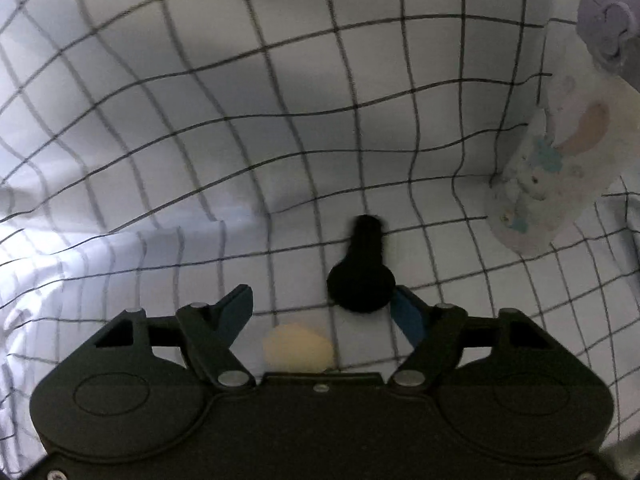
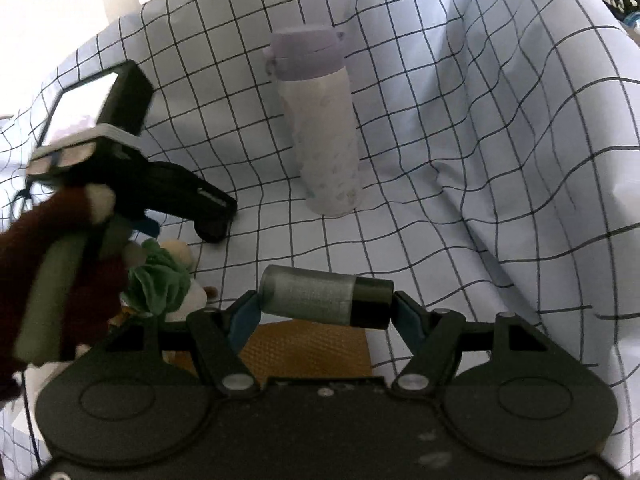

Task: Organize soft objects
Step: 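Grasp the black cap with the left tool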

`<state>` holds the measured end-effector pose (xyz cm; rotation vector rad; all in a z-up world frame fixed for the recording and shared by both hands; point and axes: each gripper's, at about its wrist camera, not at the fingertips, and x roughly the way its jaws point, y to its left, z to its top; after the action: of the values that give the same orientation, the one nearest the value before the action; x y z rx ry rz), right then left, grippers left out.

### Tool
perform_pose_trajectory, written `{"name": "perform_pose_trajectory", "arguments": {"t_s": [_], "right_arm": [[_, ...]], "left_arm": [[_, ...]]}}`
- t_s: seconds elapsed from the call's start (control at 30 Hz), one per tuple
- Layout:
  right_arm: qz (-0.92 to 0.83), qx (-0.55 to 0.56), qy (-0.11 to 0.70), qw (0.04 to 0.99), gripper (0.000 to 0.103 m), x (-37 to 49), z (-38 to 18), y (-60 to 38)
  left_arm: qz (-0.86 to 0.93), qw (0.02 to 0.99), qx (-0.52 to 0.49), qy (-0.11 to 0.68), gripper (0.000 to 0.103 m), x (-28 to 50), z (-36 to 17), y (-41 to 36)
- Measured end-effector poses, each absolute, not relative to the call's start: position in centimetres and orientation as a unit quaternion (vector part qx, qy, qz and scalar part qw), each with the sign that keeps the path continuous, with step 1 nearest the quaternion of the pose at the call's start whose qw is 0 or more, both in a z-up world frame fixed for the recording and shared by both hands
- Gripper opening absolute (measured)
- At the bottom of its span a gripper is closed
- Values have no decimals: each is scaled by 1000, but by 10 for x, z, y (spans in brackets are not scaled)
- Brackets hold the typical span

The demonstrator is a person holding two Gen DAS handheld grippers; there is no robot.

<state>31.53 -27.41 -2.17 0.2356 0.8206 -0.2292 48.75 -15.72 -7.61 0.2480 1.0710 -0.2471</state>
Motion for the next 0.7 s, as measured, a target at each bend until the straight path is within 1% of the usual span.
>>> {"name": "perform_pose_trajectory", "arguments": {"t_s": [0.2,0.3,0.4,0.7], "right_arm": [[-110,119,402,901,71,310,-24,-277],[-112,117,404,900,71,308,-26,-277],[-113,118,407,899,71,308,-27,-276],[-121,125,412,894,71,309,-29,-280]], "left_arm": [[-118,846,122,506,71,490,-85,-171],[-113,843,105,515,71,492,-89,-169],[-115,836,85,530,58,495,-92,-164],[-114,834,88,533,58,499,-89,-156]]}}
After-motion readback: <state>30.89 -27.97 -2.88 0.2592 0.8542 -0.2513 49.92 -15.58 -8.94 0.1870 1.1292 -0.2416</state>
